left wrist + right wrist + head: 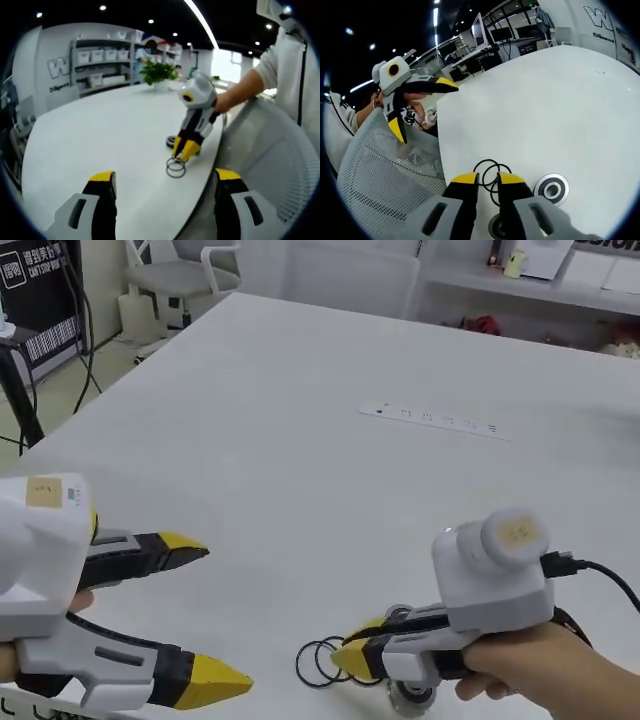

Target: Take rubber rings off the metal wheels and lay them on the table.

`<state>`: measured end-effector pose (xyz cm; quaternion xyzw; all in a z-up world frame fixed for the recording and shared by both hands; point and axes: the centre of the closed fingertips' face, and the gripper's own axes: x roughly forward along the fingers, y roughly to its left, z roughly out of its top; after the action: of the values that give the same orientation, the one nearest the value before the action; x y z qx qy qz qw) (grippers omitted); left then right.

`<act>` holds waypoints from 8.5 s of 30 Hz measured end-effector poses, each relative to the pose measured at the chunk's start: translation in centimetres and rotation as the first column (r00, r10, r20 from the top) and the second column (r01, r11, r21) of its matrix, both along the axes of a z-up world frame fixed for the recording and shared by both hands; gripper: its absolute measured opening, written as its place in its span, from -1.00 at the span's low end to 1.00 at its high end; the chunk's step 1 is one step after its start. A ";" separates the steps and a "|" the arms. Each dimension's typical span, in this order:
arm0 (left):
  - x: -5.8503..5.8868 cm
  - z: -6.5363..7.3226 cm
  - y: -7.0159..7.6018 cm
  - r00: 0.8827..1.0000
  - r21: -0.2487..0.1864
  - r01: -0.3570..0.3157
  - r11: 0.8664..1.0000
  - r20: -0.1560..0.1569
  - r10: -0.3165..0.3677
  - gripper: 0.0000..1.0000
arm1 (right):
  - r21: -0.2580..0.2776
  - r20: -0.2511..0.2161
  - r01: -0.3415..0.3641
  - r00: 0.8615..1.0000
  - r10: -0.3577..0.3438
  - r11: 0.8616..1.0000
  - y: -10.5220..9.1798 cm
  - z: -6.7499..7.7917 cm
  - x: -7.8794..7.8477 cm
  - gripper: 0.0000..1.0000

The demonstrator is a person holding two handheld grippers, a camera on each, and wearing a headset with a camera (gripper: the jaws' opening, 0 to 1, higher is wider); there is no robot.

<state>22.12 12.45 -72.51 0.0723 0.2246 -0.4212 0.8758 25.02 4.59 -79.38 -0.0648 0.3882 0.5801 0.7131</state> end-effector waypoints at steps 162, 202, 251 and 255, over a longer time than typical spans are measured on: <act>8.1 -6.6 -15.0 0.949 0.119 0.312 0.943 0.009 -0.315 -0.66 | 0.002 0.190 0.064 0.980 -0.063 0.998 -7.5 -2.0 4.9 -0.85; 8.1 -6.8 -14.7 0.941 0.159 0.315 0.936 0.071 -0.330 -0.72 | 0.137 -0.076 0.330 0.943 -0.322 0.934 -7.5 0.2 5.6 -1.00; 6.0 0.8 -8.5 0.954 0.168 0.278 0.946 0.068 -0.293 0.35 | 0.204 -0.017 0.349 0.935 -0.354 0.914 -8.6 5.2 6.0 -1.00; 5.4 1.5 -7.2 0.960 0.170 0.255 0.952 0.076 -0.270 0.43 | 0.214 -0.021 0.347 0.936 -0.351 0.913 -8.5 5.8 5.8 -1.00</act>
<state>27.51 5.29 -71.03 0.1916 0.2021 -0.5106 0.8135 30.85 -3.94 -73.59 0.0776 0.3222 0.4813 0.8115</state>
